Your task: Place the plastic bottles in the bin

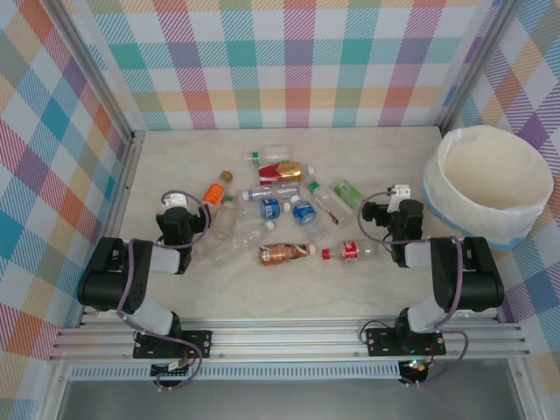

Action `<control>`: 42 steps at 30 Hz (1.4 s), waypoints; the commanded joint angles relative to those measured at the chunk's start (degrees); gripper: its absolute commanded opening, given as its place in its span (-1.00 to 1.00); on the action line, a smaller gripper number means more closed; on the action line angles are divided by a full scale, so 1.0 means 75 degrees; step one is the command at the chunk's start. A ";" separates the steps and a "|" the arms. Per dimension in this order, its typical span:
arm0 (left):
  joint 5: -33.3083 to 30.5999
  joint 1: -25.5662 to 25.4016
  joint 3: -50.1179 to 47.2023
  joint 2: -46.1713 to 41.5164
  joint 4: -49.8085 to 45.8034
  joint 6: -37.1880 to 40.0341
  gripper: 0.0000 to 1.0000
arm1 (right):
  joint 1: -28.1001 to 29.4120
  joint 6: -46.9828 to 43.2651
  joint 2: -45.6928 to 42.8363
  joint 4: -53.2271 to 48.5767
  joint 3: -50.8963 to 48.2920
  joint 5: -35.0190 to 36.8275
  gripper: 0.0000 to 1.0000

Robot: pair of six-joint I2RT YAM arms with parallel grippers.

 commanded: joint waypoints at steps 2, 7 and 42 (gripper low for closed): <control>0.0038 -0.0023 0.0110 -0.0014 0.0153 0.0160 1.00 | -0.0030 -0.0027 -0.0045 0.0083 0.0032 -0.0128 0.99; 0.0037 -0.0014 0.0110 -0.0005 0.0153 0.0162 1.00 | -0.0036 -0.0027 -0.0045 0.0083 0.0032 -0.0126 0.99; -0.0043 -0.0017 0.1419 -0.3303 -0.4918 -0.1781 1.00 | 0.0264 -0.2675 -0.3275 -0.6294 0.1924 -0.4747 0.99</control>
